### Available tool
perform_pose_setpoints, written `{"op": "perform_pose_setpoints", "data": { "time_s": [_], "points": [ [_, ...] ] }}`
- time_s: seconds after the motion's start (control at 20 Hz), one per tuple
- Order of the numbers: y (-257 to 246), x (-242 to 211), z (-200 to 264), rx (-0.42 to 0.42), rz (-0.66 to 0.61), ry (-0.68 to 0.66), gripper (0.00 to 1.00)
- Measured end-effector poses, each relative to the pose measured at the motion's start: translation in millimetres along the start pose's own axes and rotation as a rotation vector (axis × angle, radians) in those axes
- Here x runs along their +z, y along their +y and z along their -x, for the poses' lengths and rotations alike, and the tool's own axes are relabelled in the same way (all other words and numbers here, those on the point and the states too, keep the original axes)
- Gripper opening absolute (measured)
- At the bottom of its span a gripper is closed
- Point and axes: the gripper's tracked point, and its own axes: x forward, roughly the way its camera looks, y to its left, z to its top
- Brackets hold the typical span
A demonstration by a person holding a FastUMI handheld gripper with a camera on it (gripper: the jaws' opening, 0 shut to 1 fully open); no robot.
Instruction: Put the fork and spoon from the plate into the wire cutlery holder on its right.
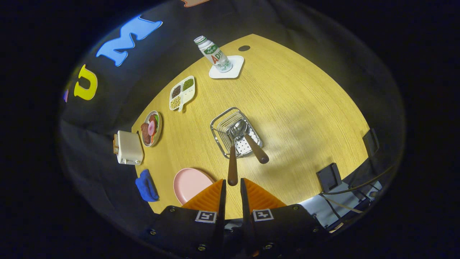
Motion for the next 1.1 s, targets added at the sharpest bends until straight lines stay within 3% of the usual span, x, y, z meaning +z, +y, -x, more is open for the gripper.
{"op": "perform_pose_setpoints", "data": {
  "time_s": [0.35, 0.5, 0.75, 1.1],
  "points": [
    [0.5, 23.5, 10.4, -0.080, 0.169, -0.155, 0.22],
    [16.1, 39.9, 21.6, -0.058, 0.193, -0.265, 0.22],
    [34.1, 67.3, 53.3, -0.041, 0.252, -0.491, 0.22],
    [66.8, 80.1, 114.0, -0.082, 0.448, -0.824, 0.22]
  ]
}}
